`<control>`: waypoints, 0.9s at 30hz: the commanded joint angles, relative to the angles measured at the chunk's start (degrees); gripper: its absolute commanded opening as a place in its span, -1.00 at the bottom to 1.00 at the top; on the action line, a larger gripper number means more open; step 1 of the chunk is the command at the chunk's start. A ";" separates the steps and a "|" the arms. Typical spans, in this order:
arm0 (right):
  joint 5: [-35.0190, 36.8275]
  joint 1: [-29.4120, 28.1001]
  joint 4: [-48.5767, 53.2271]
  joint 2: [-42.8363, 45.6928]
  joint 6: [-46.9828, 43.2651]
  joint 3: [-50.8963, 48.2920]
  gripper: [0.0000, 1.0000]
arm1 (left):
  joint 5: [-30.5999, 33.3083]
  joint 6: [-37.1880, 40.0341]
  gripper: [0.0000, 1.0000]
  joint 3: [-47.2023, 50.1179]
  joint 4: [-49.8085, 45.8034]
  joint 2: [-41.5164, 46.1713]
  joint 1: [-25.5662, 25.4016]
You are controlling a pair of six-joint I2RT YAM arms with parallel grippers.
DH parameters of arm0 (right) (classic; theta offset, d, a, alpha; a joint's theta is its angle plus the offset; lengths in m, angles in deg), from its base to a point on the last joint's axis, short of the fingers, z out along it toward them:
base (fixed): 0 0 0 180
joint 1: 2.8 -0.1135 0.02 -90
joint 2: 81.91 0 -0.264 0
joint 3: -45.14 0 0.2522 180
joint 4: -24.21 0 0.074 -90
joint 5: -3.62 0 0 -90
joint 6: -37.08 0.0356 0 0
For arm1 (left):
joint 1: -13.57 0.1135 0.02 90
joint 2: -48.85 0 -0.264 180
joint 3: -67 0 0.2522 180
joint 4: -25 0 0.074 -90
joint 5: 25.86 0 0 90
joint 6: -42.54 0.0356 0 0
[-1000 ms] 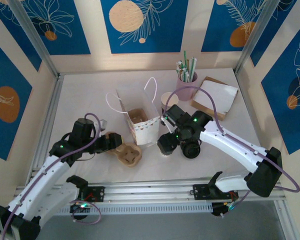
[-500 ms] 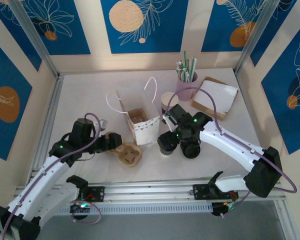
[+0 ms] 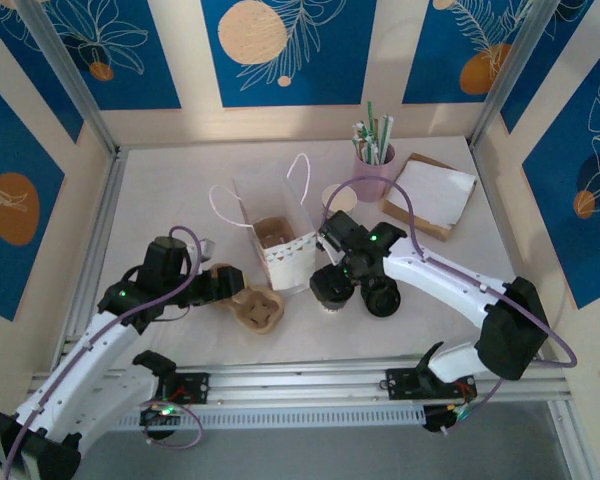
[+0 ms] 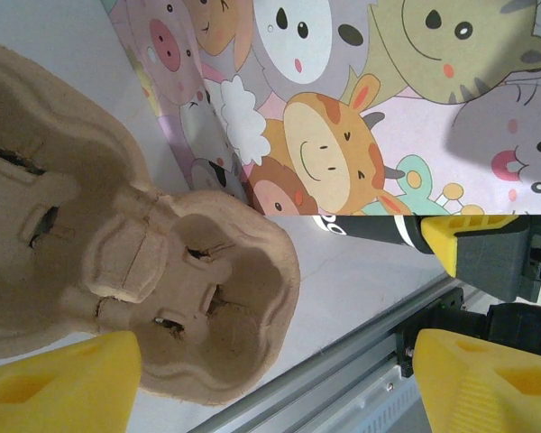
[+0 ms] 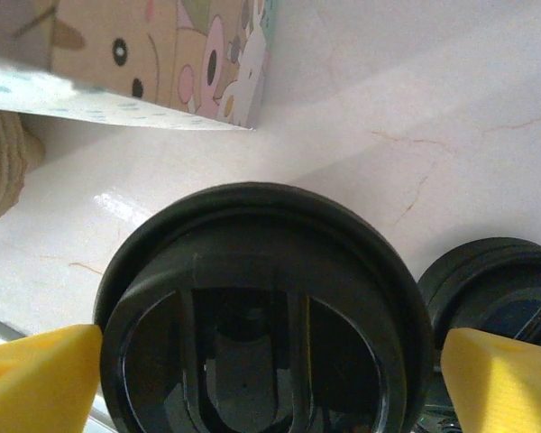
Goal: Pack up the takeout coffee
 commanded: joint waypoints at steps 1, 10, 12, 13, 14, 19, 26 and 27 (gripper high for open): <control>1.74 -0.57 0.54 -0.32 0.90 1.30 0.84 | -0.54 1.52 0.58 -0.71 -1.00 0.80 -0.50; 4.95 -1.69 4.05 1.69 5.62 1.22 0.61 | -0.57 1.57 0.58 -0.75 -0.96 0.67 -0.46; 5.71 -1.73 5.03 1.77 7.76 1.29 0.54 | -0.58 1.59 0.58 -0.77 -1.17 0.72 -0.51; 6.21 -1.91 5.58 1.86 8.99 1.33 0.52 | -0.58 1.58 0.59 -0.86 -1.22 0.76 -0.50; 6.42 -1.98 6.05 1.86 10.03 1.33 0.52 | -0.53 1.44 0.59 -0.86 -1.23 0.81 -0.52; 7.62 -3.23 7.46 1.68 15.37 1.20 0.53 | -3.51 2.10 0.60 -1.34 -0.36 0.48 -0.69; 8.37 -4.58 8.08 0.40 18.37 1.51 0.58 | -2.64 3.84 0.59 -2.71 -2.57 0.73 -1.77; 8.53 -4.68 8.28 0.07 18.66 1.68 0.57 | -2.51 3.68 0.60 -2.62 -2.42 0.74 -1.98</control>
